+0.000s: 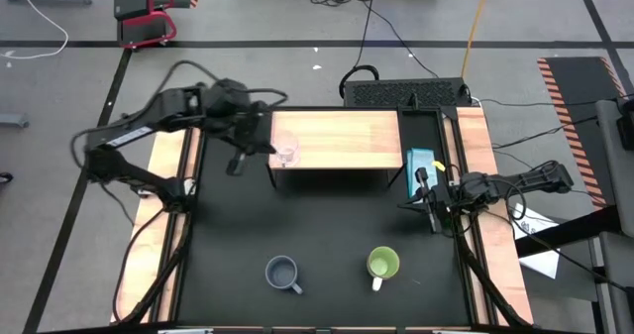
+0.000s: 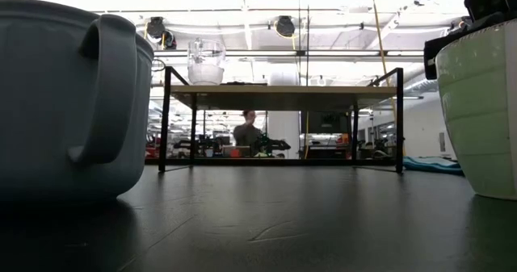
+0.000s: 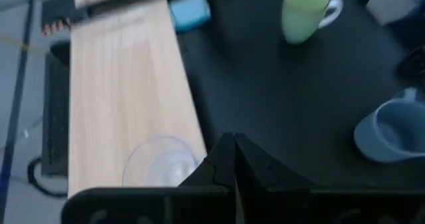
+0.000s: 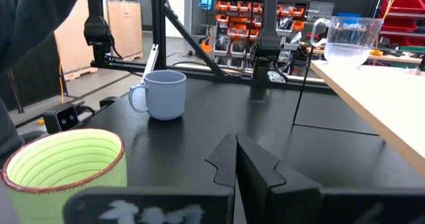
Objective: Stack small to large cups/mugs on shelf
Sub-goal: Put the gray mug on the shelf
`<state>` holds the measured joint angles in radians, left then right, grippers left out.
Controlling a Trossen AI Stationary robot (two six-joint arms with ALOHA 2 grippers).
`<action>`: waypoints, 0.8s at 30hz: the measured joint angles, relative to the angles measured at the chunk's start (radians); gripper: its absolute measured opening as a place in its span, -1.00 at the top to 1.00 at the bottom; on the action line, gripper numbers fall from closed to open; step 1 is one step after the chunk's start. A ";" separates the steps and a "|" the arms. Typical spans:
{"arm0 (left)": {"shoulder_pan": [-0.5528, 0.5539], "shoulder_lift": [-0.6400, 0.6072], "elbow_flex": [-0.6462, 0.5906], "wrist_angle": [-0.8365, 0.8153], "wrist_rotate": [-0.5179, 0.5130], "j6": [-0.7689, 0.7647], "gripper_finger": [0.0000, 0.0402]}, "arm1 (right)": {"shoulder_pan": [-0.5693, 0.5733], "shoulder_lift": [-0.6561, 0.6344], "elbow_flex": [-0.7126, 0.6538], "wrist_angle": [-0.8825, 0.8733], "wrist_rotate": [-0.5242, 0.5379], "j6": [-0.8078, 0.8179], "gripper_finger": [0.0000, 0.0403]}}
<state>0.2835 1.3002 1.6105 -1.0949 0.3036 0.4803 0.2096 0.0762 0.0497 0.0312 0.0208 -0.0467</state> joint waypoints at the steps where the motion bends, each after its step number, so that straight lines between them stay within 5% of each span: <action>1: -0.003 -0.018 -0.006 0.004 0.004 -0.006 1.00 | 0.000 0.000 0.000 0.000 0.000 0.000 1.00; 10: -0.016 -0.176 -0.196 0.056 0.011 -0.078 1.00 | 0.000 0.002 0.000 0.000 0.000 0.001 1.00; 18: -0.057 -0.350 -0.523 0.413 0.007 -0.182 1.00 | 0.001 0.002 0.000 0.000 0.000 0.001 1.00; 24: -0.138 -0.448 -0.717 0.610 -0.088 -0.278 1.00 | 0.002 0.002 0.000 0.000 0.000 0.001 1.00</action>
<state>0.1458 0.8521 0.8936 -0.4847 0.2156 0.2025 0.2111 0.0784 0.0495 0.0311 0.0206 -0.0456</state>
